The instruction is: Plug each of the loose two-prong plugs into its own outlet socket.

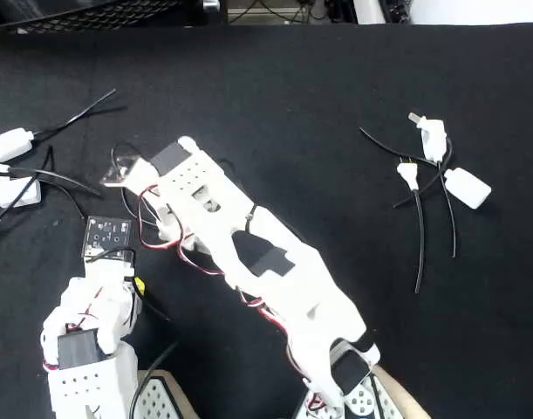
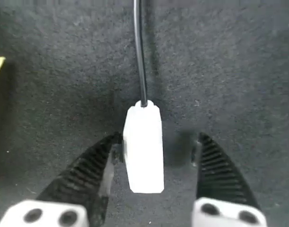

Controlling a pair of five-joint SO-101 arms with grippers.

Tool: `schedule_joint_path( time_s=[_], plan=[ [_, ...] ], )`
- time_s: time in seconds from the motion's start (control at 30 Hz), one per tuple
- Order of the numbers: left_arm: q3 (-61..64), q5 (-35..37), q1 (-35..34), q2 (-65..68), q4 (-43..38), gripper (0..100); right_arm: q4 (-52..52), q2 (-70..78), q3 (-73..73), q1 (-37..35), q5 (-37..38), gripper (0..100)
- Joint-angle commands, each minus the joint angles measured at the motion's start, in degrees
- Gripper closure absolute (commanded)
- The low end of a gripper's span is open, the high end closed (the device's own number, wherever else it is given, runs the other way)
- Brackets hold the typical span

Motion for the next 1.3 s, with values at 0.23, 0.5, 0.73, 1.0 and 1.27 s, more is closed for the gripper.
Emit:
schedule_joint_path(
  time_s=[0.23,0.5,0.73,1.0,1.27],
  plan=[
    [0.9,0.1,0.3,0.0,0.4,82,-0.8,-4.4,-0.1,3.2,0.0,75.8],
    [0.9,0.1,0.3,0.0,0.4,82,5.4,-4.8,-6.8,2.8,0.0,75.7],
    [0.9,0.1,0.3,0.0,0.4,82,6.7,-4.5,-8.6,-0.6,-0.6,75.6],
    [0.9,0.1,0.3,0.0,0.4,82,3.5,-4.4,-2.9,-2.5,-0.6,75.7],
    [0.9,0.1,0.4,0.0,0.4,82,-1.5,-4.4,2.1,0.0,-0.2,75.7]
  ],
)
